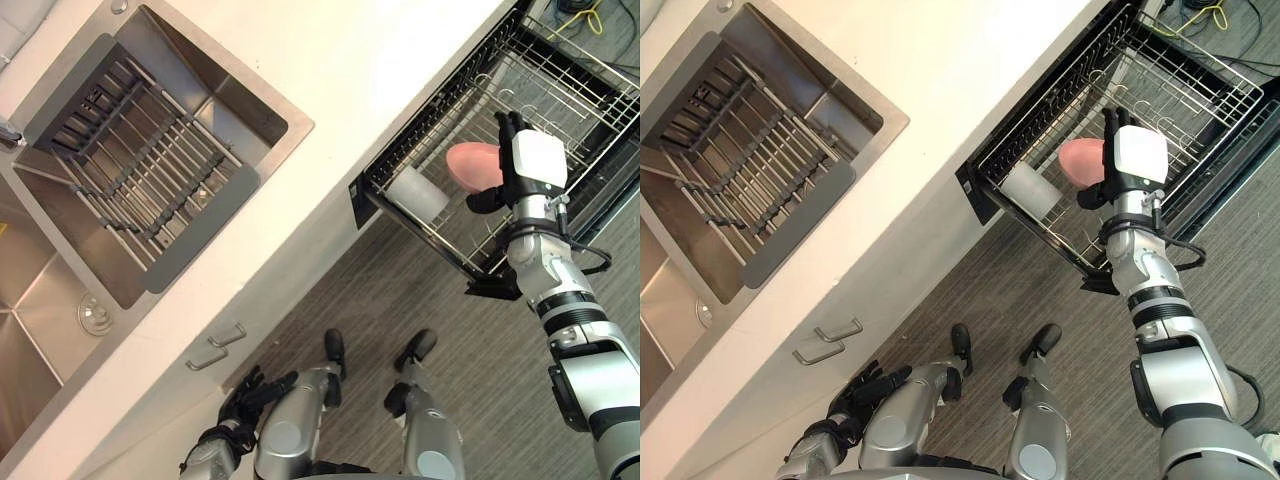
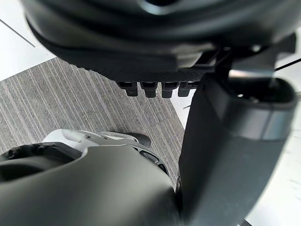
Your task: Walk over to the sink, pick up the cup, carry it to the dishwasher, place the cup inside the dishwasher, then close the dishwasher door
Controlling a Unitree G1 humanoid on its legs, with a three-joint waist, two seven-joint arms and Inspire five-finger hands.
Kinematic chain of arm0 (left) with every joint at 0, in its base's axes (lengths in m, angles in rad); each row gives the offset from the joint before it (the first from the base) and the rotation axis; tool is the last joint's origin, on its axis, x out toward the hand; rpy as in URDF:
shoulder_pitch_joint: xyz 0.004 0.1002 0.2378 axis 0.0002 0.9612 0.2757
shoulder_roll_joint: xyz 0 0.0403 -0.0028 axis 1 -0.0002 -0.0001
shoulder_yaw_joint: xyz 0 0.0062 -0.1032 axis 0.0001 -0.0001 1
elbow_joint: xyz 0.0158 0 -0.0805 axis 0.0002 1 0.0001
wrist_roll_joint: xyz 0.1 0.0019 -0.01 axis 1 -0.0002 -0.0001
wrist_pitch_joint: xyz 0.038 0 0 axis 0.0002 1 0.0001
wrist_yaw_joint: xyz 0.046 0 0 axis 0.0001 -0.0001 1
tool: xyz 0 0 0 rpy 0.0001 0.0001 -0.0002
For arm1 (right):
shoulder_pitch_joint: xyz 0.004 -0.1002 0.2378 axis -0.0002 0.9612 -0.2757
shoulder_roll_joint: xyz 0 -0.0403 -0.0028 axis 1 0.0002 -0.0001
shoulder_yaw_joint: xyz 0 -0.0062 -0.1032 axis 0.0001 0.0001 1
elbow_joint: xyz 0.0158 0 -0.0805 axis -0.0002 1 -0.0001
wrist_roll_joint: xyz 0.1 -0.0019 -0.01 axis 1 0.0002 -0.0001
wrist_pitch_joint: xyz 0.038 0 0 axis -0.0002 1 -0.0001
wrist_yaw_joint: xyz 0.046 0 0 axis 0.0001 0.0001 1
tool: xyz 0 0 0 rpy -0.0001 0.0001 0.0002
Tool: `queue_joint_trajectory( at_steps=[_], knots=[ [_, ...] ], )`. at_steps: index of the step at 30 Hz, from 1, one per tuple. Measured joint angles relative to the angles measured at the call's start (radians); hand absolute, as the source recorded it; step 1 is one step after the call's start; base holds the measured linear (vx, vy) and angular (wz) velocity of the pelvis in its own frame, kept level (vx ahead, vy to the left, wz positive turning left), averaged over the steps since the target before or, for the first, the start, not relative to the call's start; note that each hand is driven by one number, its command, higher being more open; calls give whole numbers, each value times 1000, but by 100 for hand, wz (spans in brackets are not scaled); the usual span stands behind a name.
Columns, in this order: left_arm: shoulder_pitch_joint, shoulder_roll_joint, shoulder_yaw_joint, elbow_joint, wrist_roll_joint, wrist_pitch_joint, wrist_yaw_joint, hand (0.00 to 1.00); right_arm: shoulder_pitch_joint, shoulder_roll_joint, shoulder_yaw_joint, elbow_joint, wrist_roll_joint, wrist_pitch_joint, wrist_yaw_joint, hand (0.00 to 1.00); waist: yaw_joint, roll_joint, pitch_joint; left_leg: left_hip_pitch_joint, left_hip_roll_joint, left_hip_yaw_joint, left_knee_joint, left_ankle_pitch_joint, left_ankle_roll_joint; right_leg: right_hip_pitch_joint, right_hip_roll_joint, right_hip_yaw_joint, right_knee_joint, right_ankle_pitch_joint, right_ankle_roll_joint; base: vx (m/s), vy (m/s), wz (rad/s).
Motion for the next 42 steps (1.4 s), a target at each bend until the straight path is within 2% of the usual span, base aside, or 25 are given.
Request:
queue_joint_trajectory(
  at_steps=[4,9,12,15,17,20,24,25,27,30,32,33,35,37,38,42],
  knots=[
    [2,0,3,6,4,9,-3,100,35,6,-99,-134,105,-20,-4,100,-7,0,0,33,-4,-1,-23,6,-4,24,0,0,0,0,1,19,60,0],
    [5,-1,27,27,44,22,-3,100,94,20,-223,-233,273,-48,-19,100,-43,-8,-12,90,-15,-24,-51,9,-8,80,-2,-9,1,-4,12,17,59,12],
    [22,3,49,42,75,32,1,100,145,26,-296,-234,372,-49,-18,100,-55,-31,-46,128,-21,-28,-72,13,-10,111,-7,-12,0,-9,20,10,58,4],
    [46,8,73,63,100,43,2,100,206,28,-371,-259,443,-49,-12,100,-65,-56,-104,159,-23,-26,-90,13,-11,132,-8,-8,-1,-15,28,25,36,-3],
    [71,7,91,71,118,43,10,100,249,28,-425,-300,483,-50,-15,100,-86,-70,-135,192,-24,-21,-104,13,-11,155,-10,-1,-1,-19,34,27,23,-8],
    [87,7,102,77,119,43,20,100,312,28,-487,-318,537,-50,-28,100,-90,-82,-171,210,-23,-2,-113,12,-11,161,-8,15,-1,-22,37,10,10,-18],
    [105,8,103,99,118,37,28,100,424,53,-633,-279,685,-6,-57,100,-123,-81,-192,229,-24,23,-118,12,-12,163,-9,41,-1,-23,37,-12,6,-16],
    [109,7,102,102,118,33,30,100,428,55,-646,-259,704,-3,-58,0,-130,-79,-193,228,-24,28,-118,12,-12,160,-9,46,-1,-23,37,-37,8,-26],
    [117,6,82,105,117,25,40,100,436,56,-674,-211,744,7,-57,0,-152,-62,-199,220,-24,44,-119,13,-13,143,-9,62,-1,-25,39,-38,8,-27],
    [105,3,33,103,111,9,46,100,427,21,-690,-158,807,25,-27,0,-176,-9,-181,169,-24,78,-122,10,-18,74,-9,92,0,-18,25,-60,16,-33],
    [83,-10,-1,103,95,-4,43,100,387,-20,-689,-99,849,52,0,0,-190,49,-135,126,-25,86,-120,19,-24,25,-10,99,5,-4,10,-36,1,-13],
    [78,-17,-8,102,93,-7,43,100,377,-25,-689,-94,855,61,4,0,-193,63,-120,122,-25,86,-121,22,-27,20,-8,100,5,-2,8,-8,-34,-7],
    [72,-45,-34,89,65,-15,41,100,343,-26,-668,-94,858,77,32,0,-192,118,-81,108,-19,86,-122,36,-23,-5,3,113,5,7,0,29,-47,-16],
    [72,-60,-46,69,56,-12,36,100,299,-25,-632,-99,857,89,59,0,-187,150,-58,106,-15,86,-124,38,-25,-16,13,129,6,13,-9,37,-28,-28],
    [72,-64,-49,57,56,-12,33,100,271,-23,-613,-109,857,90,74,0,-186,162,-44,105,-14,81,-125,39,-26,-22,17,138,6,13,-11,27,-14,-26],
    [71,-69,-49,24,55,-12,16,100,255,-14,-607,-210,855,89,105,0,-169,183,-16,95,-14,76,-130,41,-26,-36,19,142,6,13,-12,13,17,-3]
  ],
)
